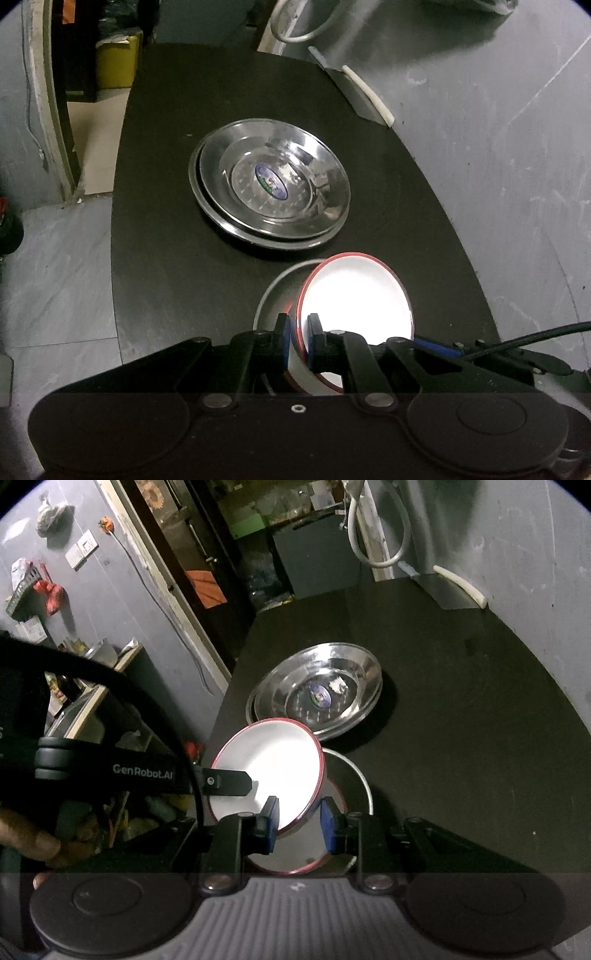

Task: Organize plates and bowls
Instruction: 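Lower the second white bowl onto the nested bowls and open the left tool, then raise the open left tool away from the bowl stack, then move the left tool to the steel bowl rim and close on it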

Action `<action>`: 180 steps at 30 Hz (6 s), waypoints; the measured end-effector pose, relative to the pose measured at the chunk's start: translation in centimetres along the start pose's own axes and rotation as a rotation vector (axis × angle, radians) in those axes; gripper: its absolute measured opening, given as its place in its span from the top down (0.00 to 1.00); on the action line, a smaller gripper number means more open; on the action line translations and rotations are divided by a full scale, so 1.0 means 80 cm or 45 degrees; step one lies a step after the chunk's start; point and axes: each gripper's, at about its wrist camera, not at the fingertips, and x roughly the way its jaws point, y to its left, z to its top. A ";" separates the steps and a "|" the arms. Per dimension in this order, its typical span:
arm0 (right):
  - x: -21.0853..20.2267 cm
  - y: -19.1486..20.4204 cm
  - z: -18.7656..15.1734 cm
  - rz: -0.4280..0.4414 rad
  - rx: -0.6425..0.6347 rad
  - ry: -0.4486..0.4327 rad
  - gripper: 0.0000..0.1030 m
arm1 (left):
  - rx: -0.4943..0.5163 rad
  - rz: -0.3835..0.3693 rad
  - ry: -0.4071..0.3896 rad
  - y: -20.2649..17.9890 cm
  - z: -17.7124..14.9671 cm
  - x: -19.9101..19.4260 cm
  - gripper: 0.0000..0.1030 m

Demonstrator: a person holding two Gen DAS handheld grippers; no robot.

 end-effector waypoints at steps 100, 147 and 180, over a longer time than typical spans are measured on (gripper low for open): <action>0.016 -0.028 0.000 0.062 0.011 0.148 0.69 | 0.143 0.135 0.104 -0.039 -0.004 0.010 0.80; -0.034 -0.067 0.000 -0.155 0.079 -0.046 0.00 | -0.052 0.385 -0.028 0.018 -0.016 -0.034 0.01; -0.002 -0.091 0.005 -0.214 0.074 0.068 0.00 | -0.028 0.443 0.058 0.017 -0.014 -0.021 0.01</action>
